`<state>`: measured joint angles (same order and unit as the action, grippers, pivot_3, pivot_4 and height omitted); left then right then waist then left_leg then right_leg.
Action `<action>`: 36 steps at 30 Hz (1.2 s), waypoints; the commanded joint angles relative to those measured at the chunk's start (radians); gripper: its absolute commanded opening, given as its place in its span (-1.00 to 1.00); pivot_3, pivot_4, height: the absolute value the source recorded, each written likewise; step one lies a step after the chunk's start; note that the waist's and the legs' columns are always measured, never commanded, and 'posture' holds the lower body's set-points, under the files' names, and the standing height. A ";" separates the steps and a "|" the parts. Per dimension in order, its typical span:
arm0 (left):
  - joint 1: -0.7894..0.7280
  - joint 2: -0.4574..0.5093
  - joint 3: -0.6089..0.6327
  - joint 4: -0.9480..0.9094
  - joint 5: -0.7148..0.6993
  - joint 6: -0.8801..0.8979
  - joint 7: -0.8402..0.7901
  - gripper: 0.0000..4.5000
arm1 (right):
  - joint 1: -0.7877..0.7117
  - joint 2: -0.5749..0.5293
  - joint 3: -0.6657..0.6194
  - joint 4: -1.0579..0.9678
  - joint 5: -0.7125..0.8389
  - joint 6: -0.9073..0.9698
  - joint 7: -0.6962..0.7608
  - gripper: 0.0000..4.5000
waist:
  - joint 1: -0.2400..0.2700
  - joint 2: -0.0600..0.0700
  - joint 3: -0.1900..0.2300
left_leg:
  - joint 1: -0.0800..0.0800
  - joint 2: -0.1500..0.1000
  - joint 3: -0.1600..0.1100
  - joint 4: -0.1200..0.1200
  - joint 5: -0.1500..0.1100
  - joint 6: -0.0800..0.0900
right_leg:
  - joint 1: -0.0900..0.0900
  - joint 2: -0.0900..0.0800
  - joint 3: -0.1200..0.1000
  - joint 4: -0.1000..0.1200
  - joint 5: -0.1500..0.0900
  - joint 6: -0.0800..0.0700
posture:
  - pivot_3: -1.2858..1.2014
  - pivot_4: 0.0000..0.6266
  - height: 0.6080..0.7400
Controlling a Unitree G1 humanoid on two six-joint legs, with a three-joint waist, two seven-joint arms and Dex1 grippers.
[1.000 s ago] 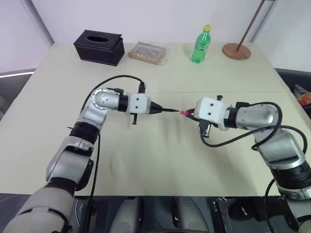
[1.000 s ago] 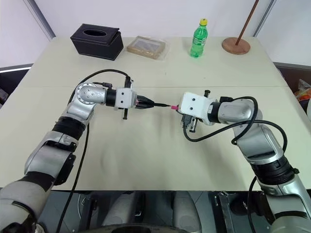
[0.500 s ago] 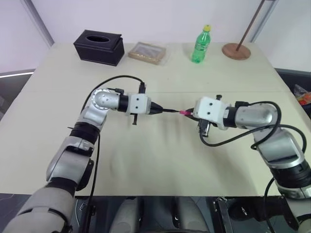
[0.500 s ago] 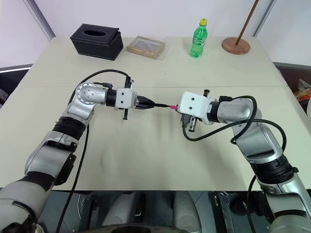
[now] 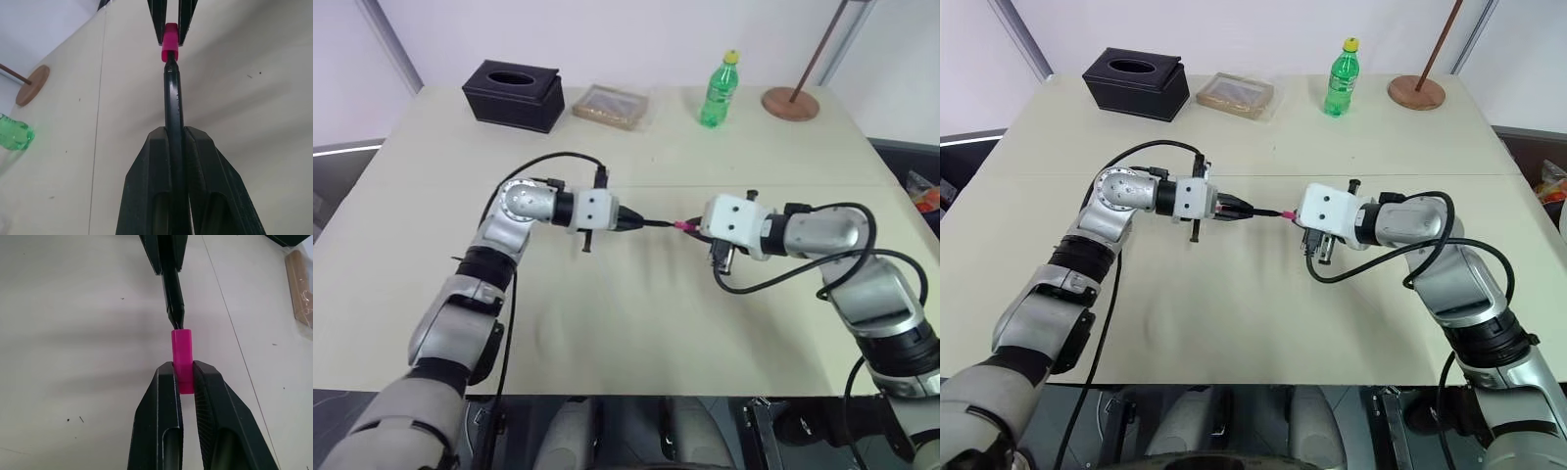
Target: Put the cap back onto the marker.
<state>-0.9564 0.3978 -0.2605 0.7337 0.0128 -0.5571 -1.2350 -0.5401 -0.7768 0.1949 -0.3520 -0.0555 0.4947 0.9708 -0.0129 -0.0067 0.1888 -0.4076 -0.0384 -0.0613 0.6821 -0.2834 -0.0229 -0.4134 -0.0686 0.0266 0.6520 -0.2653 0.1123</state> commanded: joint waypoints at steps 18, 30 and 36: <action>-0.002 -0.027 -0.003 -0.049 0.035 -0.150 0.085 -1.00 | -0.054 0.032 0.052 -0.003 -0.002 -0.003 0.002 -0.97 | 0.000 0.000 0.000 | 0.000 0.000 0.000 0.000 0.000 0.000 | 0.000 0.000 0.000 0.000 0.000 0.000 | 0.03 -0.52 1.00; 0.007 -0.036 -0.016 -0.043 0.071 -0.184 0.139 -1.00 | -0.064 0.041 0.062 -0.001 -0.013 0.036 0.001 -0.97 | 0.000 0.000 0.000 | 0.000 0.000 0.000 0.000 0.000 0.000 | 0.000 0.000 0.000 0.000 0.000 0.000 | 0.03 -0.52 1.00; -0.002 -0.030 -0.026 -0.021 0.118 -0.197 0.164 -1.00 | -0.068 0.044 0.078 -0.004 -0.027 0.050 -0.005 -0.97 | 0.000 0.000 0.000 | 0.000 0.000 0.000 0.000 0.000 0.000 | 0.000 0.000 0.000 0.000 0.000 0.000 | 0.03 -0.52 1.00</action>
<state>-0.9235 0.3909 -0.2752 0.7430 0.1442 -0.7162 -1.0871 -0.5845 -0.7474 0.2617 -0.3286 -0.0869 0.5566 0.9703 -0.0127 -0.0067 0.1888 -0.4076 -0.0389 -0.0613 0.6822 -0.2834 -0.0229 -0.4135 -0.0681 0.0267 0.6521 -0.2653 0.1123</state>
